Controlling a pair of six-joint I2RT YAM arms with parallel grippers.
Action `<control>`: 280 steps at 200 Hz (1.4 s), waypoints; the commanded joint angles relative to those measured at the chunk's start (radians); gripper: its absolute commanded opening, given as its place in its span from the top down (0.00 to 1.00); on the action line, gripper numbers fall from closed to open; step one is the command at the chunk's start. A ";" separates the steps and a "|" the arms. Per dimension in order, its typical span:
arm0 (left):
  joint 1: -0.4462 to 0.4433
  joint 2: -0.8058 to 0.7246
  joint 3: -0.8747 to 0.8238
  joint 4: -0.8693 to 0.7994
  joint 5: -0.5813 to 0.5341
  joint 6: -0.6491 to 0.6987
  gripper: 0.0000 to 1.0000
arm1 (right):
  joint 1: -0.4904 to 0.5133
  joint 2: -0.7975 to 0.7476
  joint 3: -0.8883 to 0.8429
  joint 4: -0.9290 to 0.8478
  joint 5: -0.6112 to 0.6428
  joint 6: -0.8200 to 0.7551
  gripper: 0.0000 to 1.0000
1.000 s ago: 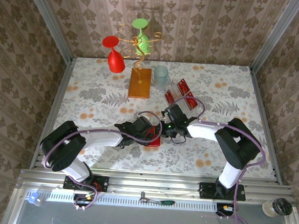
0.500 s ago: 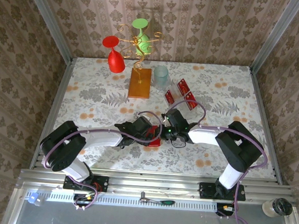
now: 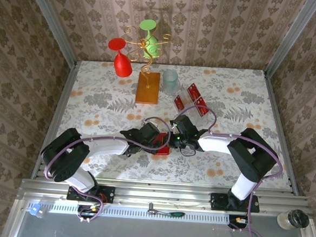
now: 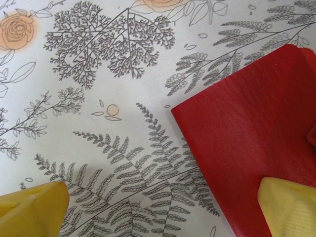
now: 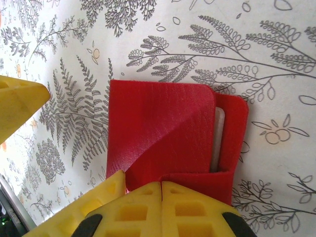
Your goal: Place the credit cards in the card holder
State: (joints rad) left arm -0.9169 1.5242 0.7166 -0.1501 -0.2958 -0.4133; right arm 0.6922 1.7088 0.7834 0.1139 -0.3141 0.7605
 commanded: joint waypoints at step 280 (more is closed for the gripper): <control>0.027 0.105 -0.028 0.044 0.076 0.010 0.00 | -0.034 0.046 0.150 -0.233 -0.018 -0.007 1.00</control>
State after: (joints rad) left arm -0.8761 1.5738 0.7258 -0.0696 -0.2337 -0.3973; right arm 0.6643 1.7210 0.9081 -0.0982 -0.3233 0.7624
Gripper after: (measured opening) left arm 0.999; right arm 0.063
